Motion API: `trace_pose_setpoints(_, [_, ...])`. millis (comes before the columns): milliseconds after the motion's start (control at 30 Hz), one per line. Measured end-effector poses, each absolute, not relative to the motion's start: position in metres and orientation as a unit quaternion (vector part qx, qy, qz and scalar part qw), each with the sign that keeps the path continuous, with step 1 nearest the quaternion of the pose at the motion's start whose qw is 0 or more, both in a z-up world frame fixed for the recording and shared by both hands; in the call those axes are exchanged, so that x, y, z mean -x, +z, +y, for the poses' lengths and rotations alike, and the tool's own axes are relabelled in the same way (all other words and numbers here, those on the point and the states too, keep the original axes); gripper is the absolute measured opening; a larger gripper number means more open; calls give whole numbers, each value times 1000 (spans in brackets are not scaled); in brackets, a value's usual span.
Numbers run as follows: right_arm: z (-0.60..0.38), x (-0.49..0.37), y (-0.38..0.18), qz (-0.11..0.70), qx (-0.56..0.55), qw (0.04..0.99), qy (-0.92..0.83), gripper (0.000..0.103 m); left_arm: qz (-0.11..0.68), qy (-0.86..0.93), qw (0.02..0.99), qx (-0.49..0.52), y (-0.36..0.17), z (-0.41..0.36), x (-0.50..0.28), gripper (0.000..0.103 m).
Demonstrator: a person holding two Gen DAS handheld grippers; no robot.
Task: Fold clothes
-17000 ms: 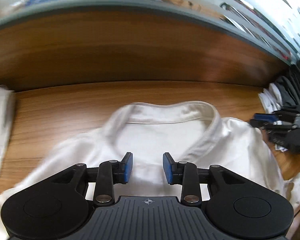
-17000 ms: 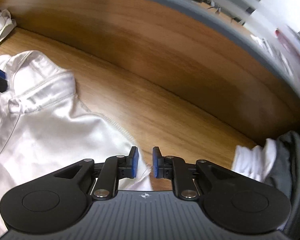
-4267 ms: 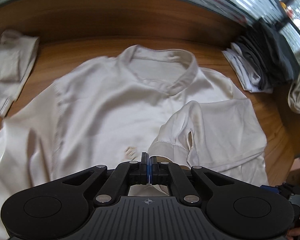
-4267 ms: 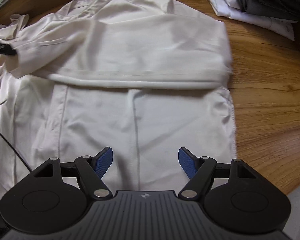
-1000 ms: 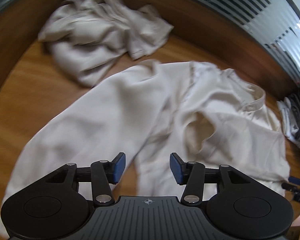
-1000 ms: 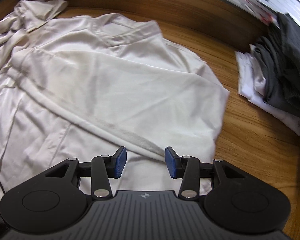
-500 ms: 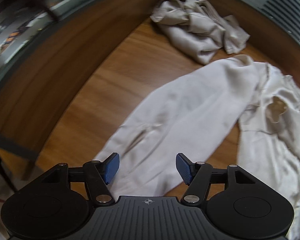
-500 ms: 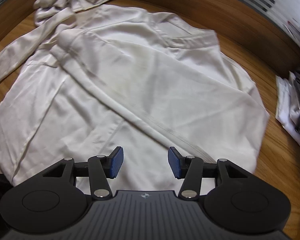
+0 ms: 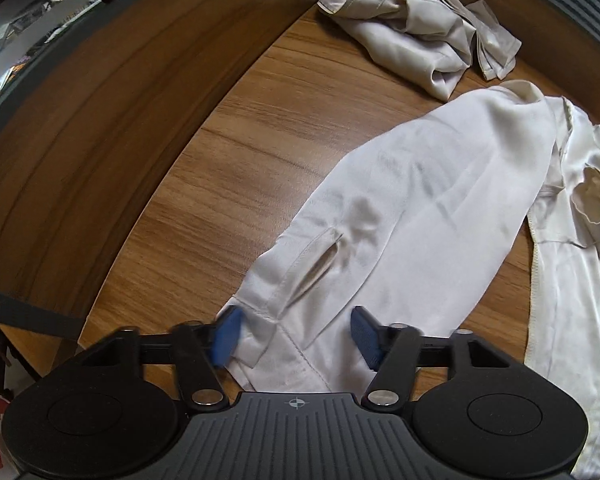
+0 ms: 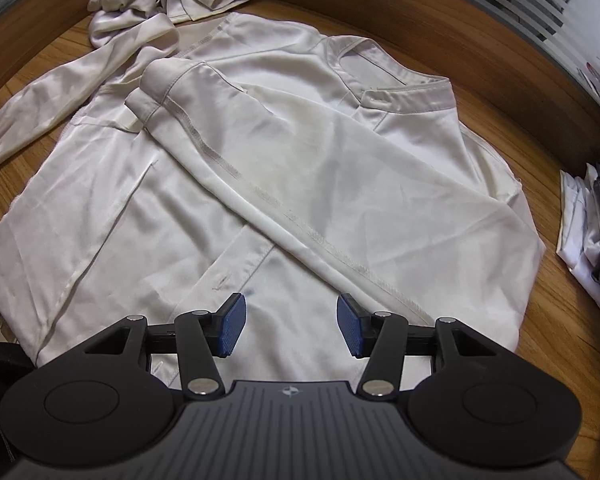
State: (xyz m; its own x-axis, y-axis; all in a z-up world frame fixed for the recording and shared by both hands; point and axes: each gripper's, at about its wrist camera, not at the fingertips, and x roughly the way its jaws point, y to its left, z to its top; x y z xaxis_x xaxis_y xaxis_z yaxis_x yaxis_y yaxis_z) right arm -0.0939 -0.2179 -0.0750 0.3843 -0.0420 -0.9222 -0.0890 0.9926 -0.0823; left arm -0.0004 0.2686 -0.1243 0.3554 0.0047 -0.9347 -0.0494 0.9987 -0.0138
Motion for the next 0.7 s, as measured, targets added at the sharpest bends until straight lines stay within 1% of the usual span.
trace_pose_setpoints(33, [-218, 95, -74, 555, 57, 830, 12, 56, 568, 11, 823, 25, -123, 269, -1, 24])
trace_pose_setpoints(67, [-218, 97, -74, 554, 56, 831, 10, 56, 568, 5, 823, 31, -121, 269, -2, 17])
trace_pose_setpoints(100, [-217, 99, -72, 553, 55, 831, 9, 56, 568, -2, 822, 42, -119, 270, -3, 15])
trace_pose_setpoints(200, [-213, 101, -67, 548, 53, 835, 11, 56, 575, -34, 808, 121, -108, 270, -6, 13])
trace_pose_setpoints(567, [-189, 93, -38, 513, 36, 856, 41, 56, 564, -213, 760, 242, -50, 185, -18, 13])
trace_pose_setpoints(700, [-182, 95, -25, 498, 18, 865, 54, 57, 566, -245, 747, 249, -43, 144, -31, 13])
